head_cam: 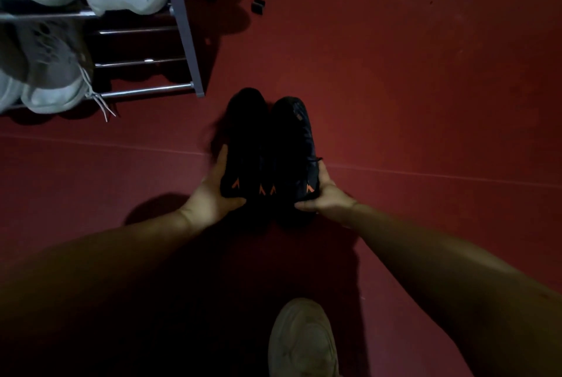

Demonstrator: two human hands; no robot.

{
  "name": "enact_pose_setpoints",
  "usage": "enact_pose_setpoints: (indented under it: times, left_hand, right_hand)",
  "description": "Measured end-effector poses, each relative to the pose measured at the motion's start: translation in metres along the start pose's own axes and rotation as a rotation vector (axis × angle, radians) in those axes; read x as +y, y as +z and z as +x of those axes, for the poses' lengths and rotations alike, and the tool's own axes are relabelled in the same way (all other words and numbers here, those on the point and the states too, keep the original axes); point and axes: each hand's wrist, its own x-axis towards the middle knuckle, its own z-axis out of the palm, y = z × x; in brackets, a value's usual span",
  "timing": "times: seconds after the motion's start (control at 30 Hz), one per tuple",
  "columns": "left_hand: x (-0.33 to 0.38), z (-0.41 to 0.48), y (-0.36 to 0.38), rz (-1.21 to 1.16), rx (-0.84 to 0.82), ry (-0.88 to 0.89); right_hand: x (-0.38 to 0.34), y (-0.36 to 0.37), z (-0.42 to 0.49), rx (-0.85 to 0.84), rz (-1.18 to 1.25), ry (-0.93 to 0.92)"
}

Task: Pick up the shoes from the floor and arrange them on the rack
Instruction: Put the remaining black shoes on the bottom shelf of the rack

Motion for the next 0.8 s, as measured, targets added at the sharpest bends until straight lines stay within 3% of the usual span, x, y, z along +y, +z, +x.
enact_pose_setpoints:
  times: [0.23,0.47,0.8]
  left_hand:
    - [0.024,-0.009,-0.021,-0.322,-0.074,-0.186]
    - [0.048,-0.019,-0.054,-0.314,-0.15,-0.089]
    - [0.06,-0.083,-0.104,-0.234,-0.069,-0.033]
  right_hand:
    - [-0.016,-0.003,-0.018,0.015,0.256,-0.14]
    - [-0.043,-0.006,-0.037,-0.058,0.261,-0.259]
    - [-0.08,0.028,-0.059,-0.101,0.258,-0.359]
